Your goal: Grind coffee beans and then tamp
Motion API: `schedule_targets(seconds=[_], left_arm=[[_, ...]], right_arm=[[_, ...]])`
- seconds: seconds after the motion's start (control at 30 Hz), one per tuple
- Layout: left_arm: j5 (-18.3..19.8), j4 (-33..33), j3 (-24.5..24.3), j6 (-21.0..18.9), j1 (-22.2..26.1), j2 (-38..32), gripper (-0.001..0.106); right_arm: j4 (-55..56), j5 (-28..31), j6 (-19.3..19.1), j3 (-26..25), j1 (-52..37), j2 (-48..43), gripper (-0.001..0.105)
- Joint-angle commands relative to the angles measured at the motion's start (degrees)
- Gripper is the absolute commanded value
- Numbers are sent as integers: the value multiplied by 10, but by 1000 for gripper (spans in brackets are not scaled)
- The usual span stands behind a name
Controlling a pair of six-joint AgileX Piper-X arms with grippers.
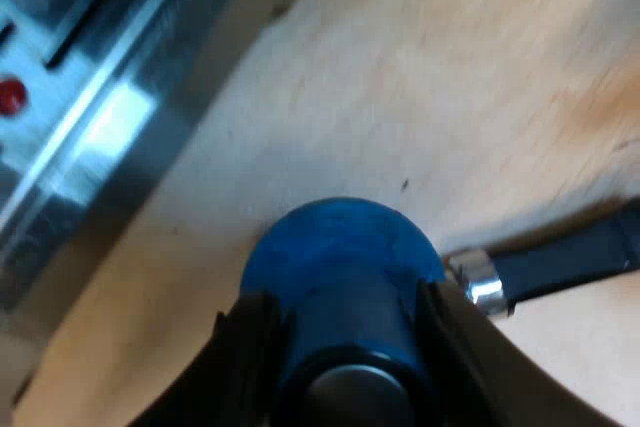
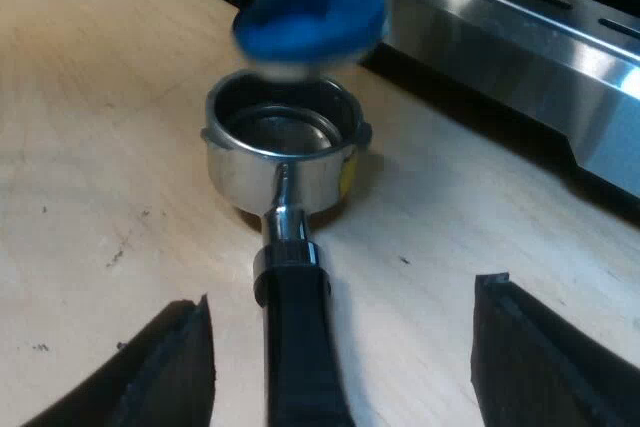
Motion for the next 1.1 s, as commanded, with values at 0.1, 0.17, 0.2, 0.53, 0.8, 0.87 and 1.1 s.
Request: schedule_targets(seconds=[0.1, 0.17, 0.2, 0.53, 0.8, 0.87, 1.1], left_arm=[[-7, 30, -17, -1, -4, -25, 0], [-23, 62, -26, -1, -4, -38, 0], [-24, 67, -28, -1, -4, -40, 0], [-17, 167, -33, -2, 96, -87, 0], [-29, 176, -21, 3, 165, -90, 0], [-29, 164, -4, 3, 182, -90, 0], [-27, 116, 57, 3, 220, -90, 0]], right_arm=[[-19, 2, -1, 1, -2, -1, 57], [-38, 7, -2, 1, -2, -1, 57], [-40, 8, -2, 1, -2, -1, 57], [-69, 20, -5, 1, -2, -1, 57], [-69, 20, -5, 1, -2, -1, 57], [-69, 20, -5, 1, -2, -1, 57], [-68, 20, -5, 1, -2, -1, 57]])
